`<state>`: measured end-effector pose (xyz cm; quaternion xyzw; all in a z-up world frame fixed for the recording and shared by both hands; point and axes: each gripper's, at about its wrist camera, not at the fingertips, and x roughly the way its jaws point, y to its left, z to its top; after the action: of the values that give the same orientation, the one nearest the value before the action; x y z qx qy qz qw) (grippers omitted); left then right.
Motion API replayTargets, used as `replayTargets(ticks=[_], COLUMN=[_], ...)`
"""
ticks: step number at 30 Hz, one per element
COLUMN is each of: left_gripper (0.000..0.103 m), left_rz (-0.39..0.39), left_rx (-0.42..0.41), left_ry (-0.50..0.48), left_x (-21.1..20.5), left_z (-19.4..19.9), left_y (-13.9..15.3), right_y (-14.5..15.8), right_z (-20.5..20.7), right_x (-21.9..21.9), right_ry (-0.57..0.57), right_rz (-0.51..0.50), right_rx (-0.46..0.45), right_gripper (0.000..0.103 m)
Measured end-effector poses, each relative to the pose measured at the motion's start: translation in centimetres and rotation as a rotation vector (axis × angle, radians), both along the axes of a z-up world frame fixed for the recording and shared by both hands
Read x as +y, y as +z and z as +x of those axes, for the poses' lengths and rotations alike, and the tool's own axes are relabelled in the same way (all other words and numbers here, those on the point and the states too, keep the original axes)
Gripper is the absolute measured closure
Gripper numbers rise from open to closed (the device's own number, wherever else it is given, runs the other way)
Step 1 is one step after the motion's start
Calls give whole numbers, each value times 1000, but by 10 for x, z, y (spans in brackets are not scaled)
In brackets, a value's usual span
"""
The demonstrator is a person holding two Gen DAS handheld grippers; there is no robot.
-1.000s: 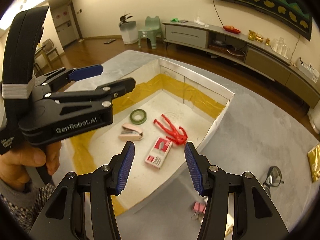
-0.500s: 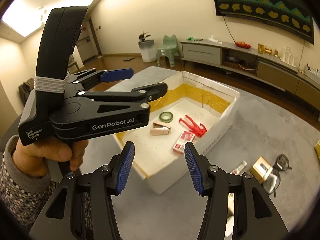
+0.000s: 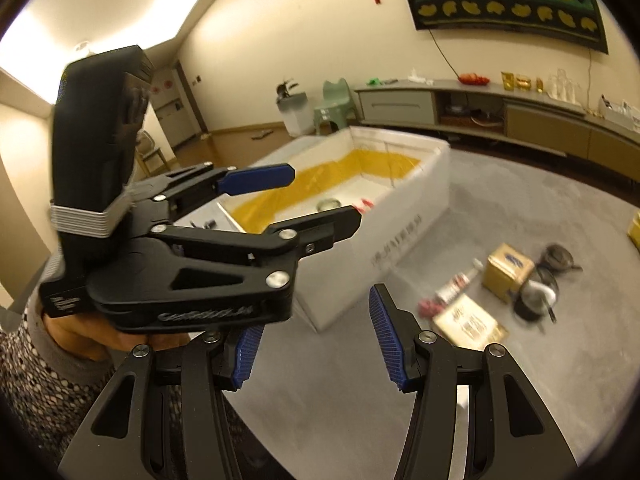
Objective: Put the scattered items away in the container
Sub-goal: 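Move both tools back toward the tissue pack and white charger, then grasp the tissue pack with the left tool while the right tool grasps the white charger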
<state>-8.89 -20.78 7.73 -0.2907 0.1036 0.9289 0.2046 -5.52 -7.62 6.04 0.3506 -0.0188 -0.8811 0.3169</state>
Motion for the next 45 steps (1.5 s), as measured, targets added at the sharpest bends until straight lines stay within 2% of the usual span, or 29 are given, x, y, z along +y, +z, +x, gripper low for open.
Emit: replayTargets(ticks=[4, 14, 21, 24, 26, 29, 32, 34, 35, 36, 39, 41, 43, 45], left_gripper=[29, 29, 29, 29, 29, 29, 29, 29, 29, 29, 28, 28, 29, 28], left_rz=[-29, -46, -77, -62, -13, 9, 8, 27, 37, 44, 60, 76, 116, 122], left_rx=[-5, -144, -205, -240, -240, -249, -257, -282, -296, -309, -327, -344, -392, -378], left_ry=[-60, -132, -112, -96, -116, -130, -131, -143, -142, -144, -154, -184, -255, -301], left_x=[27, 75, 81, 77, 77, 81, 83, 84, 84, 84, 87, 92, 95, 101], left_z=[8, -6, -26, -39, -43, -48, -55, -60, -63, -67, -71, -70, -65, -56], left_y=[-8, -47, -86, -103, -104, -107, -119, -126, -131, -136, -144, -145, -144, -138], right_y=[-10, -54, -89, -101, -106, -114, -123, -128, -130, -130, -130, -131, -130, -128], right_z=[6, -16, -32, -36, -38, -43, -48, -50, -50, -50, -51, -52, -52, -52], right_x=[18, 77, 87, 81, 73, 66, 68, 74, 78, 82, 96, 106, 113, 117], right_ry=[-46, -276, -272, -252, -249, -275, -301, -322, -331, -341, -373, -395, -407, -413], right_rz=[44, 124, 130, 133, 152, 198, 210, 219, 226, 233, 229, 230, 219, 204], right_rx=[-34, -189, -248, -262, -254, -239, -261, -285, -288, -289, -303, -310, -319, -324], right_gripper=[47, 47, 47, 47, 47, 47, 48, 54, 65, 69, 69, 69, 68, 66])
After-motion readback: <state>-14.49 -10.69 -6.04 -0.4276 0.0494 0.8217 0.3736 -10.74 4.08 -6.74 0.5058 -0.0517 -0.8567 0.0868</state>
